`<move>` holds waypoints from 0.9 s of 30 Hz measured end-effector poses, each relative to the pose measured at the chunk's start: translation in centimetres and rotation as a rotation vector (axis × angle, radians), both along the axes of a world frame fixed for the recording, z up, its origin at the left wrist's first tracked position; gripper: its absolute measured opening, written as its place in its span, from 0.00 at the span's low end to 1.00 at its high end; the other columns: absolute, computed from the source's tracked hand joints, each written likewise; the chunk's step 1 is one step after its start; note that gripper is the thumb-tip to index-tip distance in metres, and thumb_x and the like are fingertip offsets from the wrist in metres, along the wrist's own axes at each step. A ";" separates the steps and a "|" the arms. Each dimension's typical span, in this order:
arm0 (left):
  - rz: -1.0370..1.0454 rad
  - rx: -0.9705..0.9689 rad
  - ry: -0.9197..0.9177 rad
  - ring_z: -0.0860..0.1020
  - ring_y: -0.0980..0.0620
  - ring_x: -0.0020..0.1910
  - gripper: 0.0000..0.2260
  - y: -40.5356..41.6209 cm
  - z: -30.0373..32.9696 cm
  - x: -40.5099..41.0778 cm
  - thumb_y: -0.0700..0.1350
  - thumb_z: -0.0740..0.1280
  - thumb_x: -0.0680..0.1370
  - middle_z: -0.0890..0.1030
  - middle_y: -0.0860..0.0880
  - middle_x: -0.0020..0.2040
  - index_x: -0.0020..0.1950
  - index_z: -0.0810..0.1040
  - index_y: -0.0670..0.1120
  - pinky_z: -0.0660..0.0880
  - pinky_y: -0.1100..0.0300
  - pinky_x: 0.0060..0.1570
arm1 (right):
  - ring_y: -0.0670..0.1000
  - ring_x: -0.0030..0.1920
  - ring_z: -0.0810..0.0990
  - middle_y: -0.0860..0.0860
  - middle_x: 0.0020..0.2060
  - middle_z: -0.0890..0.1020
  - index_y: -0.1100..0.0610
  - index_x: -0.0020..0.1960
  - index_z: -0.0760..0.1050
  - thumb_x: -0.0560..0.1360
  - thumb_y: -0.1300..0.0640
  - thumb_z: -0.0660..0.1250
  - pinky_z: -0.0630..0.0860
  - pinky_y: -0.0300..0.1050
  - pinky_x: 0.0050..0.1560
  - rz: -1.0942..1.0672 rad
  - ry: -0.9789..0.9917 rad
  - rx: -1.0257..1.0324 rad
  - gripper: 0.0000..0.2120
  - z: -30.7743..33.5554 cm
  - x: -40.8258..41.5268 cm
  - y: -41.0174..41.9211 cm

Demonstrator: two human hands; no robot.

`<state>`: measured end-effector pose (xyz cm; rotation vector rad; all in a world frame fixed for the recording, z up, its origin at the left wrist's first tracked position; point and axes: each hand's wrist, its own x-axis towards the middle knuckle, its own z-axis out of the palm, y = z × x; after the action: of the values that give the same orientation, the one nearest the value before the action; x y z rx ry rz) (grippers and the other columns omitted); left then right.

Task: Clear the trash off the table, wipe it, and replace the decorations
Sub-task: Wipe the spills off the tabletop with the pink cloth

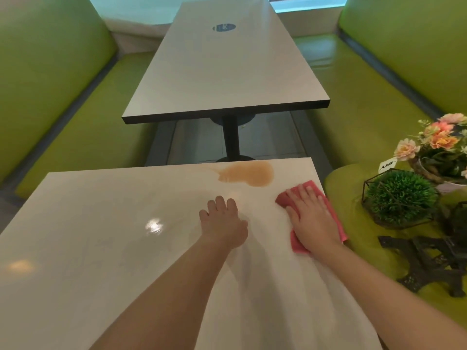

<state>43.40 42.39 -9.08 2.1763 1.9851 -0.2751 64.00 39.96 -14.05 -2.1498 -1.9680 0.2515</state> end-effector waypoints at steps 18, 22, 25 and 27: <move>0.061 0.524 -0.326 0.70 0.49 0.59 0.14 1.5 -5.8 -2.3 0.50 0.52 0.82 0.74 0.53 0.59 0.60 0.75 0.54 0.64 0.55 0.56 | 0.49 0.79 0.43 0.48 0.79 0.50 0.47 0.79 0.53 0.79 0.39 0.36 0.41 0.49 0.78 0.055 0.055 -0.013 0.32 0.9 -5.2 -0.5; 0.061 0.540 -0.329 0.70 0.49 0.58 0.12 1.5 -6.0 -2.3 0.49 0.54 0.82 0.74 0.53 0.59 0.59 0.75 0.54 0.65 0.54 0.55 | 0.44 0.78 0.40 0.43 0.79 0.47 0.40 0.78 0.51 0.79 0.36 0.38 0.40 0.46 0.78 0.280 0.072 -0.053 0.29 1.2 -4.8 -2.5; 0.065 0.531 -0.333 0.69 0.50 0.59 0.11 1.5 -6.0 -2.3 0.48 0.55 0.83 0.73 0.53 0.60 0.60 0.75 0.54 0.64 0.55 0.56 | 0.47 0.79 0.47 0.44 0.79 0.54 0.45 0.79 0.53 0.81 0.38 0.48 0.48 0.49 0.78 0.058 0.069 -0.009 0.28 0.8 -2.2 1.1; 0.061 0.526 -0.322 0.69 0.50 0.59 0.11 1.5 -6.1 -2.4 0.48 0.55 0.83 0.73 0.53 0.60 0.60 0.75 0.54 0.63 0.55 0.56 | 0.51 0.79 0.49 0.49 0.79 0.55 0.51 0.79 0.54 0.81 0.38 0.45 0.48 0.52 0.78 -0.138 -0.012 -0.013 0.31 0.8 -2.1 3.2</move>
<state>41.02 43.89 -15.22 2.2409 2.0900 0.6371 61.94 43.12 -13.28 -2.2879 -1.8188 0.2294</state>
